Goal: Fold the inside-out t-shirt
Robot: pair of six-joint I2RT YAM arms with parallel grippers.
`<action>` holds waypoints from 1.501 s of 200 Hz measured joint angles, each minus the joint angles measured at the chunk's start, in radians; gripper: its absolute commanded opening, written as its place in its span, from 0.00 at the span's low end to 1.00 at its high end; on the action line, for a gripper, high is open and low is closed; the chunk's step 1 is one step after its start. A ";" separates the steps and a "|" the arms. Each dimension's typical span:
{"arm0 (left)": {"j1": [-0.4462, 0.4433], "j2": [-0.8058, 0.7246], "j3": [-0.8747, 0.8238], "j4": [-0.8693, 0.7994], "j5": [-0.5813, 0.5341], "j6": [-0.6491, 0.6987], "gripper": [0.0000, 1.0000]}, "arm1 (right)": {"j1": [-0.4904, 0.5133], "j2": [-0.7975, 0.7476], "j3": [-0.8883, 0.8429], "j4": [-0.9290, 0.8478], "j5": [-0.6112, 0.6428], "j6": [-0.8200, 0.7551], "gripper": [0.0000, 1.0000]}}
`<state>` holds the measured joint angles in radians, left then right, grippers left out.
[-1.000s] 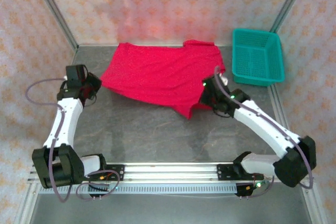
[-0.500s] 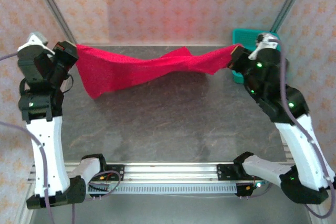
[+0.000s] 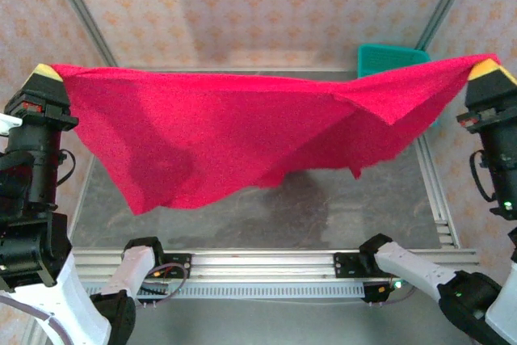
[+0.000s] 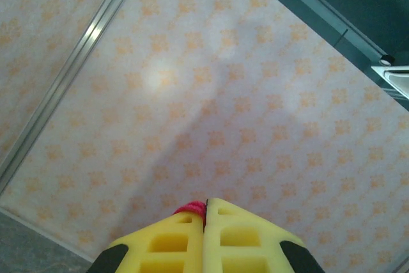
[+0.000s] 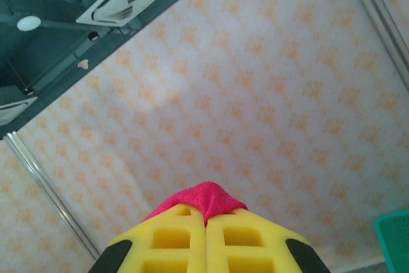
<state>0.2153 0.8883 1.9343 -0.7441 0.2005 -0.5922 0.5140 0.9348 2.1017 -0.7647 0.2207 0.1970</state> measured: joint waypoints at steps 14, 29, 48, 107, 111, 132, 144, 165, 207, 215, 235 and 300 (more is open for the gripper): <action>0.000 0.014 -0.005 -0.001 0.002 0.000 0.00 | 0.000 0.042 0.053 -0.004 0.015 -0.026 0.00; 0.000 0.040 -0.040 0.005 0.006 0.000 0.00 | 0.000 0.107 0.085 -0.001 0.038 -0.059 0.00; 0.000 0.095 -0.124 0.031 0.024 0.000 0.00 | 0.000 0.219 0.093 0.013 0.081 -0.108 0.00; -0.020 0.497 -0.451 0.207 0.080 0.000 0.00 | -0.081 0.670 -0.063 0.122 0.088 -0.171 0.00; -0.026 0.537 -0.469 0.220 0.081 0.000 0.00 | -0.091 0.707 -0.072 0.125 0.075 -0.165 0.00; -0.060 0.718 -0.497 0.264 0.082 0.000 0.00 | -0.137 0.895 -0.072 0.145 0.027 -0.135 0.00; -0.078 0.829 -0.480 0.290 0.079 0.000 0.10 | -0.157 1.022 -0.029 0.149 0.006 -0.113 0.00; -0.096 1.086 -0.329 0.283 0.063 0.003 0.38 | -0.192 1.343 0.264 0.082 -0.044 -0.061 0.33; -0.095 1.387 -0.003 0.141 -0.034 0.018 0.53 | -0.266 1.753 0.654 -0.029 -0.193 0.073 0.70; -0.095 1.367 -0.005 0.118 -0.057 0.017 0.53 | -0.277 1.728 0.575 -0.023 -0.209 0.089 0.70; -0.097 1.214 -0.112 0.119 -0.094 0.013 0.52 | -0.296 1.630 0.361 -0.027 -0.257 0.119 0.70; -0.200 0.690 -0.734 0.403 0.134 -0.099 0.49 | -0.251 1.197 -0.248 0.095 -0.525 0.214 0.63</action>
<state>0.0158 1.5787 1.2003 -0.3412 0.3347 -0.6910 0.2626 2.1315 1.8534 -0.6693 -0.3038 0.4110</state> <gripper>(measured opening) 0.500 0.640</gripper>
